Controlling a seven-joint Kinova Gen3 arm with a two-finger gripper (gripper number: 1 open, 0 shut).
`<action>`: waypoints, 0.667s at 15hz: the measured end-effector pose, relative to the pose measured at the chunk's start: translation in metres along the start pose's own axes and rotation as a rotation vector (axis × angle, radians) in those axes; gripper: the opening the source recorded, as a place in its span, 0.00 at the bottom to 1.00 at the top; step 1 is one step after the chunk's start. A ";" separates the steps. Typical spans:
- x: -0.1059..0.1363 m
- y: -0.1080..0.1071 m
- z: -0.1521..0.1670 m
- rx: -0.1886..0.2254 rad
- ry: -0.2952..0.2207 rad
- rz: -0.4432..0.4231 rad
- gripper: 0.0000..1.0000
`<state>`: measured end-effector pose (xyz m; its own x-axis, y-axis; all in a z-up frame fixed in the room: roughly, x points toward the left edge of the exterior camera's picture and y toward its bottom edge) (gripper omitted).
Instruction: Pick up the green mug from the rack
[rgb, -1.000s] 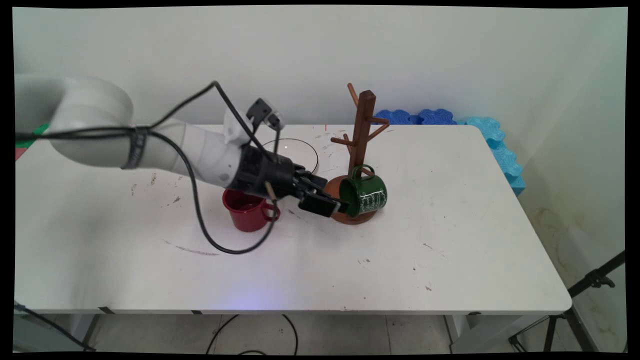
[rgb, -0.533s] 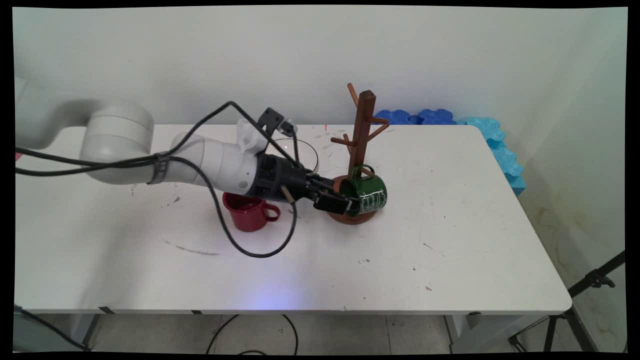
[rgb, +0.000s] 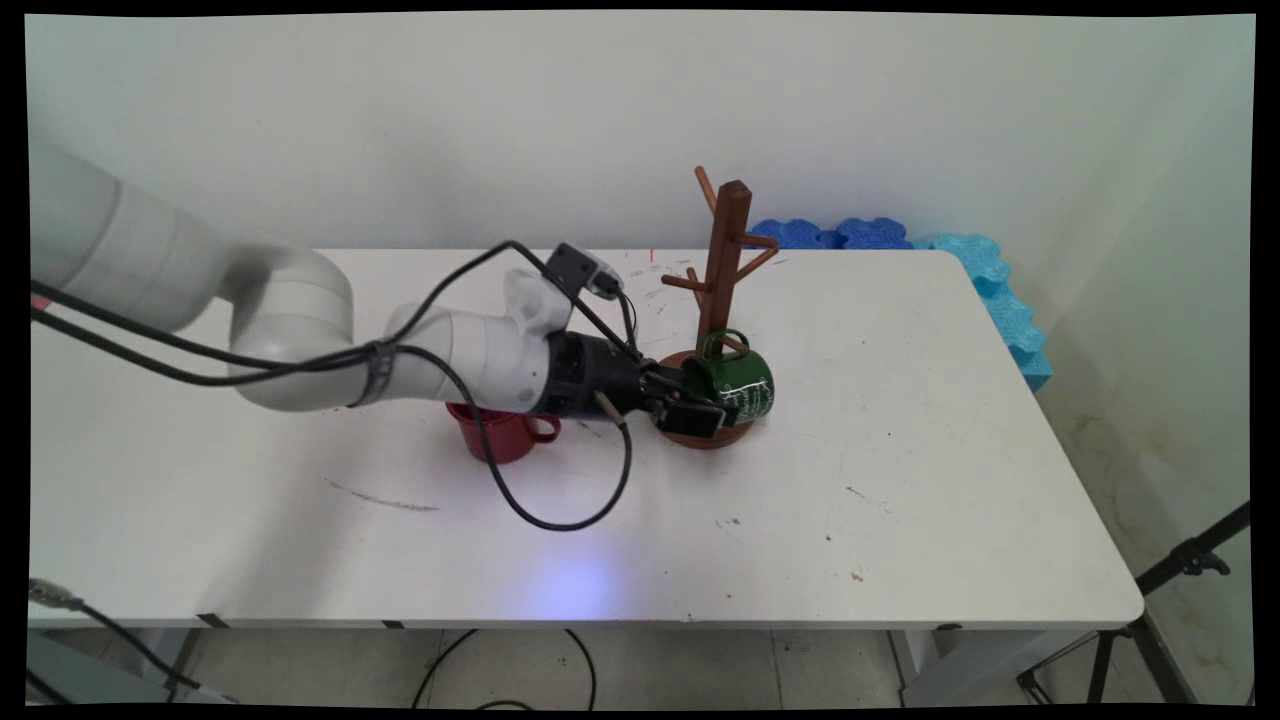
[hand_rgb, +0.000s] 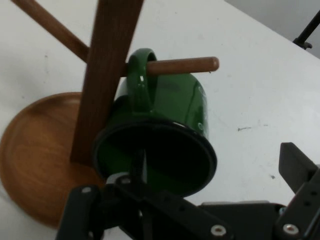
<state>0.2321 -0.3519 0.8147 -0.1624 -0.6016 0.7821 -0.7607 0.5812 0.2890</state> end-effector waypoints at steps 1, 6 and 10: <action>-0.001 0.002 0.003 -0.003 0.002 -0.001 1.00; -0.006 0.009 0.011 -0.020 0.017 -0.016 1.00; -0.006 0.013 0.021 -0.027 0.027 -0.028 1.00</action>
<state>0.2096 -0.3526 0.8024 -0.1239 -0.6031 0.7880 -0.7471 0.5793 0.3259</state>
